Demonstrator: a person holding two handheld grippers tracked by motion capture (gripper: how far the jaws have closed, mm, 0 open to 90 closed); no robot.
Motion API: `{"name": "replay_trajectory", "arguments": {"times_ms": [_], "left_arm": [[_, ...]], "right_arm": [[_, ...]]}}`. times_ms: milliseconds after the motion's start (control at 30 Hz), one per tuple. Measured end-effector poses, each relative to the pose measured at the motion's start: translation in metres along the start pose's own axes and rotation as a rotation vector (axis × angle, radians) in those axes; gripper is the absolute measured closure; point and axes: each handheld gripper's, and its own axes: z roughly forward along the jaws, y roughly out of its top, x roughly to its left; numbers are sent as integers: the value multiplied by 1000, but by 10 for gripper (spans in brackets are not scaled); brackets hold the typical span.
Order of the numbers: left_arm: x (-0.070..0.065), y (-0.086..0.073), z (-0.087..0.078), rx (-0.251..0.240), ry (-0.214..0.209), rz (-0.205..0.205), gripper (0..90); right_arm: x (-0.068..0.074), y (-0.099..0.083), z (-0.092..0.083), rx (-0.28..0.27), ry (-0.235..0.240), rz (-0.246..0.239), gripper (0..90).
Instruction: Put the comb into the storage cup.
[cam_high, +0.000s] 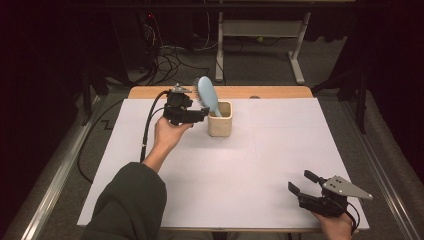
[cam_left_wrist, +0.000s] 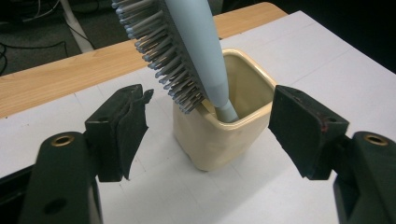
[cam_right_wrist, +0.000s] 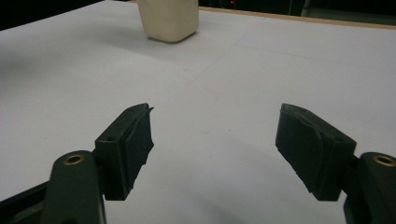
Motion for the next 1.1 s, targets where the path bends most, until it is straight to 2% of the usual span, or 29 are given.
{"name": "replay_trajectory", "arguments": {"times_ms": [1100], "left_arm": [[2, -9, -12, 6, -16, 19, 280]], "right_arm": [[0, 0, -1, -8, -5, 1, 277]]}}
